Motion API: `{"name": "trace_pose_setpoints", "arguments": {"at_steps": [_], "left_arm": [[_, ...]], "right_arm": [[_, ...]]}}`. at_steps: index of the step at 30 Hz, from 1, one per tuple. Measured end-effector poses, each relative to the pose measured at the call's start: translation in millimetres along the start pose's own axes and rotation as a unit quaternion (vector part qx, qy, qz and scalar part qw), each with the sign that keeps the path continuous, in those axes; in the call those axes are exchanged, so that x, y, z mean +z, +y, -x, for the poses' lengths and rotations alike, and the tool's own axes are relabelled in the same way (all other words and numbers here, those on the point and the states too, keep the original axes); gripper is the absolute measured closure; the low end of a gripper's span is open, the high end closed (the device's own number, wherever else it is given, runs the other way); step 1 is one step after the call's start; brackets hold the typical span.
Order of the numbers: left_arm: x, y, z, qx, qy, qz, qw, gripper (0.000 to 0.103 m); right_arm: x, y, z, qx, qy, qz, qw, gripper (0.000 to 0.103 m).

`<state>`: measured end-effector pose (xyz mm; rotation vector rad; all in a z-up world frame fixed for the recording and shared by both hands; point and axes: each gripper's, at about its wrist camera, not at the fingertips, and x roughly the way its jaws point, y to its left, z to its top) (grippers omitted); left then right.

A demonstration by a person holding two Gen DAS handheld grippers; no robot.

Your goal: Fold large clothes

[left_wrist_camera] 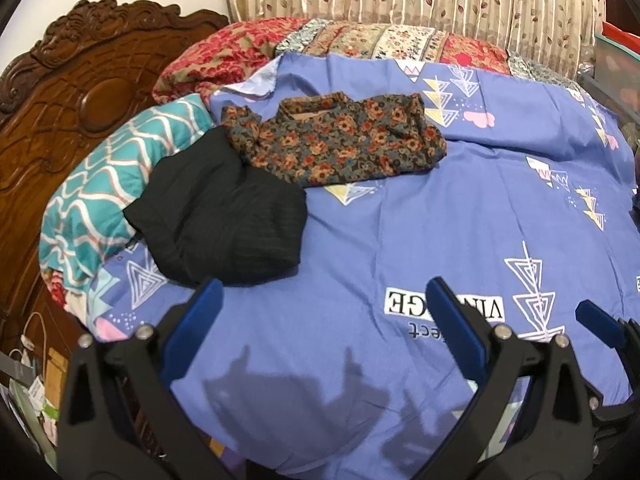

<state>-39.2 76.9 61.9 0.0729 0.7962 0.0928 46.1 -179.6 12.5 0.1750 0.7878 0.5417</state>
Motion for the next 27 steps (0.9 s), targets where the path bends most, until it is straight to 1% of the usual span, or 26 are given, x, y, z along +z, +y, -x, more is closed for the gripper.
{"name": "trace_pose_setpoints", "arguments": {"at_steps": [5,10,12,14,15,18,20,21,23,27], "left_arm": [[0.3,-1.9,1.9,0.002,-0.001,-0.001,1.0000,0.006],[1.3,-0.8,8.6,0.011,-0.013,0.000,0.9999,0.006],[3.1,0.0,14.1,0.031,-0.021,0.000,0.9993,0.006],[4.4,1.4,25.5,0.048,-0.046,0.000,0.9978,0.006],[5.0,2.6,31.1,0.047,-0.058,0.002,0.9972,0.006],[8.8,10.8,52.2,0.024,-0.096,0.025,0.9948,0.006],[10.4,13.3,63.2,0.016,-0.118,0.032,0.9924,0.006],[12.0,12.9,66.5,0.018,-0.125,0.031,0.9915,0.006],[15.3,10.6,71.1,0.022,-0.129,0.024,0.9911,0.006],[19.1,6.5,70.0,0.026,-0.108,0.012,0.9937,0.006]], "right_arm": [[0.8,1.3,0.7,0.001,-0.001,0.001,1.000,0.002],[0.6,2.1,0.5,0.000,-0.002,0.000,1.000,0.002],[0.6,2.6,2.1,0.000,-0.006,0.000,1.000,0.002],[1.0,3.2,4.4,0.001,-0.011,-0.001,1.000,0.002],[1.2,3.3,5.2,0.001,-0.013,-0.002,1.000,0.002],[2.2,1.3,6.7,0.002,-0.017,-0.007,1.000,0.002],[2.1,0.5,7.4,0.002,-0.018,-0.010,1.000,0.002],[1.6,0.3,7.7,0.002,-0.017,-0.010,1.000,0.002],[1.4,0.7,7.6,0.002,-0.017,-0.009,1.000,0.002],[0.7,1.6,7.7,0.004,-0.016,-0.010,1.000,0.002]]}}
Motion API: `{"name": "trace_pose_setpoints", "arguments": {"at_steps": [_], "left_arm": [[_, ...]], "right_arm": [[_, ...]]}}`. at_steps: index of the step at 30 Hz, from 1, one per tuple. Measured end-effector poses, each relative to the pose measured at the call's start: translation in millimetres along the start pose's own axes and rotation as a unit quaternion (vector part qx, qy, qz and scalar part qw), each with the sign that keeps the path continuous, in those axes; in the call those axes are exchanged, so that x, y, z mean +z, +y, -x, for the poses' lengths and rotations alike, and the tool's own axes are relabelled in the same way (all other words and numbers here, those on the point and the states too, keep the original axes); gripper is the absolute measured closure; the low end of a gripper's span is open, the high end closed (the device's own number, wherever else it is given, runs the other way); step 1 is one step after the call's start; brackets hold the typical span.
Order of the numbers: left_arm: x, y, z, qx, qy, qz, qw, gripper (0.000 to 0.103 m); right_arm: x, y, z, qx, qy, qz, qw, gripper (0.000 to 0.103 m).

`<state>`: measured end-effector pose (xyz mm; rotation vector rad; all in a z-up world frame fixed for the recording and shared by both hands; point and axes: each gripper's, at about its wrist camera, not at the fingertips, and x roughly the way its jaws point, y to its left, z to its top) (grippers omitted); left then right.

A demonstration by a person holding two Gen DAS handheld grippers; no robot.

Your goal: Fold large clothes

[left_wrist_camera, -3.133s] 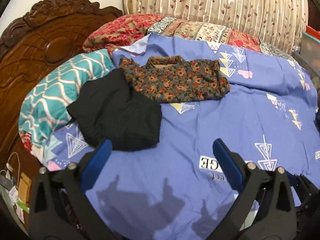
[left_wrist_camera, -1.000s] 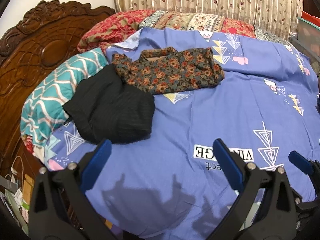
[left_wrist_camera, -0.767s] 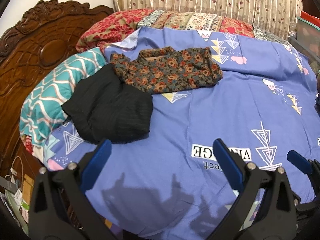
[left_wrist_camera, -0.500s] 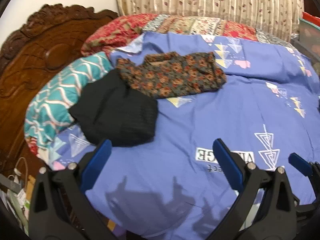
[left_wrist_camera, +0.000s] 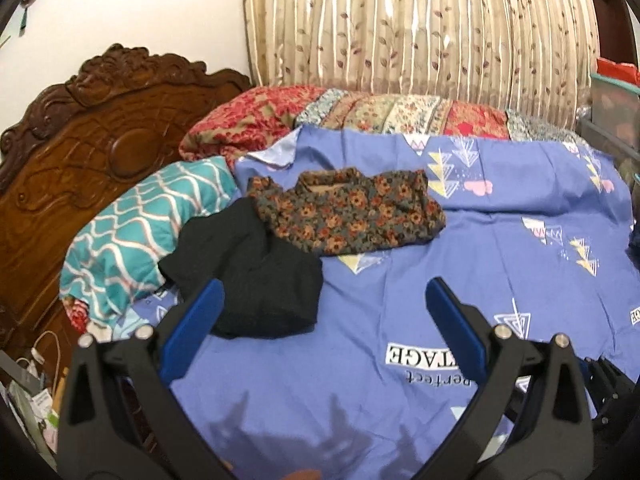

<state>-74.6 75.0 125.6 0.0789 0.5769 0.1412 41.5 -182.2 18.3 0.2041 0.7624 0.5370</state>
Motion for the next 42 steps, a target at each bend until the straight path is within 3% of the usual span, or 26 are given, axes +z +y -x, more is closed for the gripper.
{"name": "trace_pose_setpoints", "arguments": {"at_steps": [9,19,29,42], "left_arm": [[-5.8,-3.6,-2.9,0.022,0.011,-0.010,0.9997,0.006],[-11.3,-5.3,-12.4,0.016,0.031,-0.016,0.9993,0.006],[-26.3,-10.0,-32.7,0.008,0.082,-0.021,0.9964,0.006],[-54.3,-12.8,-60.6,0.029,0.153,-0.033,0.9873,0.006]], "right_arm": [[-1.7,1.0,-0.2,0.001,0.001,-0.001,1.000,0.002],[-4.8,1.0,-1.9,0.003,0.008,0.001,1.000,0.002],[-6.5,-1.7,-6.2,0.003,0.016,-0.001,1.000,0.002],[-8.7,-7.1,-11.9,0.003,0.030,-0.010,1.000,0.002]]}}
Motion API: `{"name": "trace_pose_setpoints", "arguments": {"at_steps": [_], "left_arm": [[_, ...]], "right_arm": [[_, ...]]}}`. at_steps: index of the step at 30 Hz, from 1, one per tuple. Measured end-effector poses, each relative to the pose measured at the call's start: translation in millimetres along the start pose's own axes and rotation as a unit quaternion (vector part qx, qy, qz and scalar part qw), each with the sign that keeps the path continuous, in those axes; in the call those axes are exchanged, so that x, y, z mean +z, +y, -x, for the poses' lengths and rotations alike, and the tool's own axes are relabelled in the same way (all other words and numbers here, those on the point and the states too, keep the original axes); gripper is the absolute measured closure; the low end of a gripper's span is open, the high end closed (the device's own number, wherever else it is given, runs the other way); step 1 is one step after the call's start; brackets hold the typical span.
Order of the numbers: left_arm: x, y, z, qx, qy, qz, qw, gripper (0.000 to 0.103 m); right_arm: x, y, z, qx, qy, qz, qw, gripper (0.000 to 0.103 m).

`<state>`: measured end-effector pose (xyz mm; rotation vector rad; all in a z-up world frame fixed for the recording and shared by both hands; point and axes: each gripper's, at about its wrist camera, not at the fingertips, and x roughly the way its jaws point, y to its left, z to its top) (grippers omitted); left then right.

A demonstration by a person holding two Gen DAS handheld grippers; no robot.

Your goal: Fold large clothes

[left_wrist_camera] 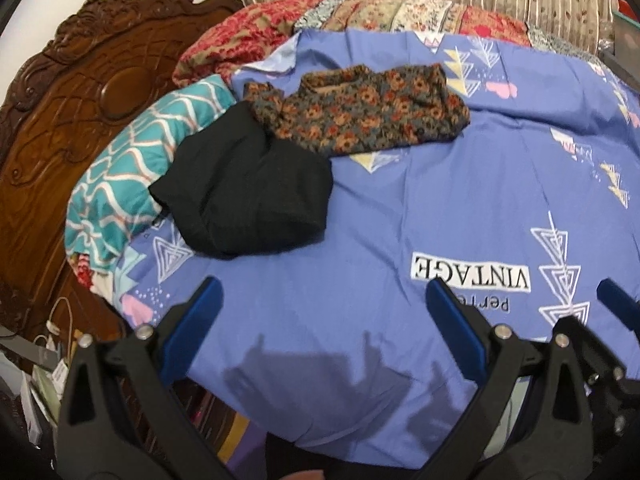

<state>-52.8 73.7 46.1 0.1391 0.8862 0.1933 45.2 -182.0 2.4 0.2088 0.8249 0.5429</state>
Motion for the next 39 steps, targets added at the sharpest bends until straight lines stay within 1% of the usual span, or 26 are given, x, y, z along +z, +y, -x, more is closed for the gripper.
{"name": "trace_pose_setpoints", "arguments": {"at_steps": [15,39], "left_arm": [[-14.8,-5.1,-16.6,-0.003,0.034,-0.010,0.9994,0.006],[-26.4,-12.6,-26.5,-0.005,0.056,-0.027,0.9980,0.006]], "right_arm": [[-1.9,-8.0,-8.9,0.002,0.020,-0.011,1.000,0.002],[-7.7,-11.1,-14.0,0.006,0.031,-0.023,0.999,0.002]]}}
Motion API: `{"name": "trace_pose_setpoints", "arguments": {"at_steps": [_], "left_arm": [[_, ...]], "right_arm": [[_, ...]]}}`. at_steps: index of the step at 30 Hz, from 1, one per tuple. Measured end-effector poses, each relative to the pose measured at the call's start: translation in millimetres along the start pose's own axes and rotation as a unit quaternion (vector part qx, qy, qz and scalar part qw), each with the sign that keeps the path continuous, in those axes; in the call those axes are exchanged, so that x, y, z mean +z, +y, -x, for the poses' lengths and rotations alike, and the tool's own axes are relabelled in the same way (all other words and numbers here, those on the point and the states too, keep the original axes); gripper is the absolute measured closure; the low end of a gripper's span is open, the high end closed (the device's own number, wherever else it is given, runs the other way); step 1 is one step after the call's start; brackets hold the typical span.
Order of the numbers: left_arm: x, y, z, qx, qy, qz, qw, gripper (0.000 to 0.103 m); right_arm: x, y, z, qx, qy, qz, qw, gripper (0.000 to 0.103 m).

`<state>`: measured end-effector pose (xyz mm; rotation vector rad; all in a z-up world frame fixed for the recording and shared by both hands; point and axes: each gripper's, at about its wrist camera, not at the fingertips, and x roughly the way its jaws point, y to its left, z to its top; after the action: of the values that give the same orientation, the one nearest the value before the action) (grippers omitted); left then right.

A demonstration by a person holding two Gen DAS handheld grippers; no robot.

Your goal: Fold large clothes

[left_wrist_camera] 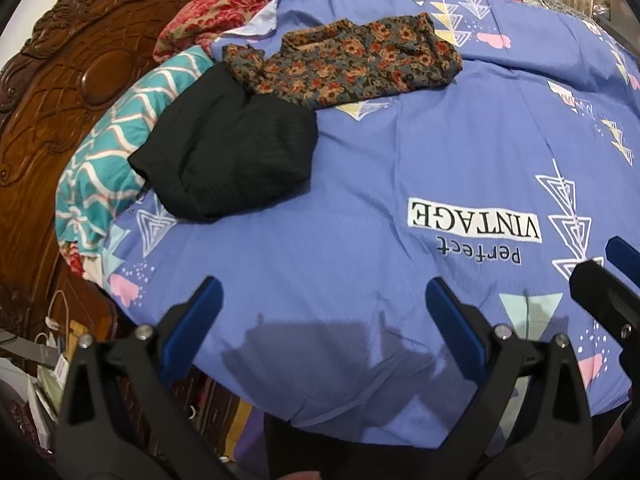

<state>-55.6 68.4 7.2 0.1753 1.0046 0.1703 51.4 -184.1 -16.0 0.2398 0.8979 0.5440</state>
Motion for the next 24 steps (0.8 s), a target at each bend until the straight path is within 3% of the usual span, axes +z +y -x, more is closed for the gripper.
{"name": "trace_pose_setpoints", "arguments": {"at_steps": [24], "left_arm": [[-3.5,-0.1,-4.3,-0.011,0.009,0.006,0.9999,0.006]], "right_arm": [[-3.3,3.9,-2.1,0.000,0.002,0.003,1.000,0.002]]}}
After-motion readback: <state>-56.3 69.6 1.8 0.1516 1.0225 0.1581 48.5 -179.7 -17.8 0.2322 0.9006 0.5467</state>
